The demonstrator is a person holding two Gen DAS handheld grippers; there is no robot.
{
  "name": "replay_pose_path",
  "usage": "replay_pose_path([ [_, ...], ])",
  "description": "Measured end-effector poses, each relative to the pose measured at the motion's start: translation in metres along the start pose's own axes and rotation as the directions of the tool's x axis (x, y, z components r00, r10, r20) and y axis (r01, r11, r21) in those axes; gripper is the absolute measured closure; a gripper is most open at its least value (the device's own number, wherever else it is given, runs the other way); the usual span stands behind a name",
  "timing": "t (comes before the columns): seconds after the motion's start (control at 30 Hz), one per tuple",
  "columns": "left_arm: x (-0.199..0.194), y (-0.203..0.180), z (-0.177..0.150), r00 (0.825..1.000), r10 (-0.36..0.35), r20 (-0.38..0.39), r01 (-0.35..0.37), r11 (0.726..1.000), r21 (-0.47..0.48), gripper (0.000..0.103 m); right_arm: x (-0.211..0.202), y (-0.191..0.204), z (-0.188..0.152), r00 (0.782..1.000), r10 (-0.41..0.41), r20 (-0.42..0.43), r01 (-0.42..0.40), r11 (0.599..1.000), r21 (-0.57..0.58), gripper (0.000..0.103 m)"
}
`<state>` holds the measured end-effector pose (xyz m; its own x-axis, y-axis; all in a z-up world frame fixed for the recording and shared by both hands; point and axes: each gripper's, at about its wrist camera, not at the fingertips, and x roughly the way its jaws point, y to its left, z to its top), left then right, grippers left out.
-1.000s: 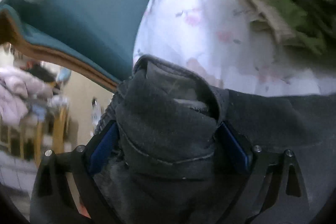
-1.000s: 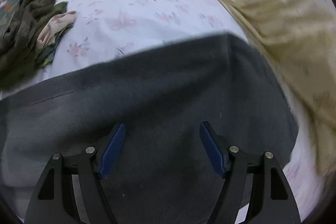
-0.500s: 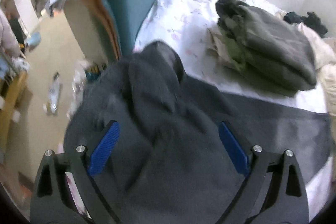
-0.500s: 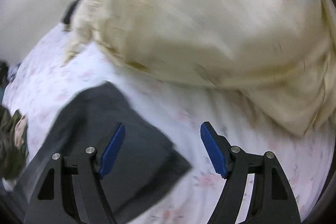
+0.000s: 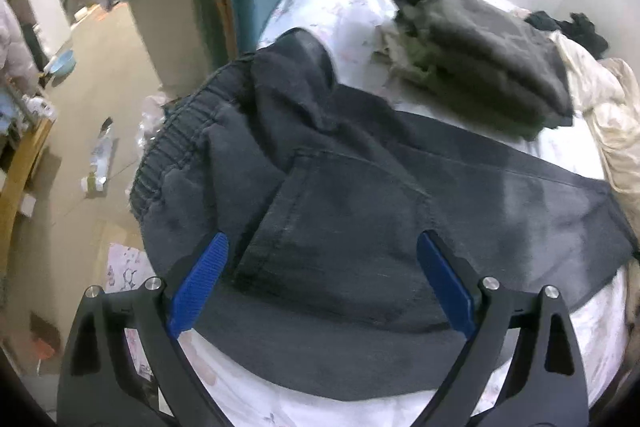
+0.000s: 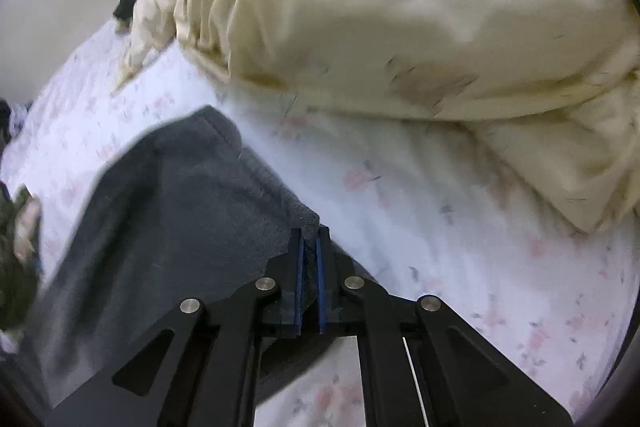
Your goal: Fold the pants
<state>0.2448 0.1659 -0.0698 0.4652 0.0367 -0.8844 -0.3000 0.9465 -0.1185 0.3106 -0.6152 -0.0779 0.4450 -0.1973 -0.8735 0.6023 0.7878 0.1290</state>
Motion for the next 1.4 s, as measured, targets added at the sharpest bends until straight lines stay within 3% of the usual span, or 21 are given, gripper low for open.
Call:
replay_pose_path([
  [0.1,0.005,0.01,0.004,1.0,0.012,-0.003,-0.012,1.0,-0.028,0.009,-0.003,-0.014,-0.001,0.998,-0.054,-0.009,0.055,0.998,0.03,0.099],
  [0.17,0.006,0.013,0.005,0.999,0.035,0.013,-0.035,0.999,-0.024,0.009,0.021,-0.022,-0.008,0.992,-0.099,-0.079,0.102,0.994,0.031,0.099],
  [0.23,0.008,0.018,0.007,0.998,0.059,0.015,-0.058,0.998,-0.019,0.009,0.05,-0.023,-0.017,0.986,-0.075,-0.148,0.078,0.997,0.012,0.097],
  [0.27,0.008,0.021,0.006,0.998,0.066,0.015,-0.065,0.998,-0.019,0.009,0.057,-0.021,-0.021,0.981,-0.108,-0.162,0.108,0.994,-0.012,0.092],
  [0.3,0.008,0.025,0.007,0.996,0.082,0.017,-0.082,0.996,-0.027,0.009,0.06,-0.018,-0.025,0.976,-0.158,-0.15,0.154,0.987,-0.042,0.09],
  [0.37,0.006,0.032,0.007,0.994,0.106,0.021,-0.105,0.993,-0.05,0.009,0.057,-0.014,-0.027,0.959,-0.254,-0.123,0.249,0.967,-0.058,0.064],
  [0.4,0.005,0.038,0.008,0.991,0.129,0.027,-0.127,0.99,-0.067,0.009,0.05,-0.008,-0.027,0.942,-0.325,-0.084,0.319,0.945,-0.078,0.057],
  [0.47,0.001,0.048,0.011,0.982,0.181,0.05,-0.175,0.979,-0.103,0.009,0.032,0.008,-0.03,0.92,-0.391,0.009,0.39,0.915,-0.101,0.051],
  [0.5,-0.003,0.054,0.013,0.978,0.199,0.062,-0.19,0.974,-0.122,0.009,0.021,0.024,-0.036,0.923,-0.379,0.061,0.384,0.915,-0.12,0.05],
  [0.63,-0.018,0.074,0.017,0.965,0.24,0.109,-0.216,0.956,-0.197,0.009,-0.02,0.081,-0.072,0.959,-0.182,0.218,0.23,0.947,-0.223,0.049],
  [0.7,-0.028,0.087,0.017,0.969,0.211,0.128,-0.173,0.951,-0.257,0.009,-0.022,0.109,-0.092,0.989,-0.031,0.147,0.072,0.957,-0.28,0.046],
  [0.73,-0.033,0.093,0.016,0.973,0.185,0.14,-0.139,0.949,-0.284,0.009,-0.014,0.122,-0.105,0.997,0.05,0.055,-0.033,0.959,-0.28,0.046],
  [0.77,-0.038,0.1,0.015,0.976,0.155,0.155,-0.102,0.946,-0.307,0.009,-0.005,0.127,-0.117,0.996,0.083,-0.022,-0.086,0.96,-0.268,0.046],
  [0.87,-0.053,0.117,0.013,0.973,0.1,0.208,-0.022,0.936,-0.35,0.009,0.034,0.132,-0.15,0.981,0.03,-0.193,-0.081,0.962,-0.262,0.046],
  [1.0,-0.062,0.141,0.001,0.975,0.055,0.215,0.037,0.915,-0.403,0.005,0.021,0.136,-0.168,0.99,-0.023,-0.142,-0.03,0.931,-0.364,0.046],
  [1.03,-0.061,0.147,-0.003,0.977,0.045,0.207,0.048,0.906,-0.421,0.003,0.012,0.137,-0.169,0.99,0.022,-0.14,-0.072,0.931,-0.358,0.046],
  [1.07,-0.058,0.156,-0.011,0.981,0.022,0.193,0.069,0.888,-0.455,0.003,-0.004,0.136,-0.171,0.987,0.092,-0.13,-0.131,0.931,-0.34,0.045],
  [1.17,-0.039,0.158,-0.035,0.983,-0.09,0.162,0.162,0.839,-0.519,0.003,-0.032,0.138,-0.178,0.98,0.155,-0.123,-0.185,0.936,-0.3,0.039],
  [1.27,-0.014,0.141,-0.063,0.967,-0.201,0.156,0.254,0.791,-0.557,0.003,-0.044,0.134,-0.188,0.966,0.206,-0.156,-0.242,0.932,-0.268,0.039],
  [1.4,0.027,0.113,-0.102,0.94,-0.317,0.126,0.324,0.715,-0.62,0.004,-0.04,0.144,-0.199,0.961,0.204,-0.187,-0.246,0.937,-0.246,0.039],
])
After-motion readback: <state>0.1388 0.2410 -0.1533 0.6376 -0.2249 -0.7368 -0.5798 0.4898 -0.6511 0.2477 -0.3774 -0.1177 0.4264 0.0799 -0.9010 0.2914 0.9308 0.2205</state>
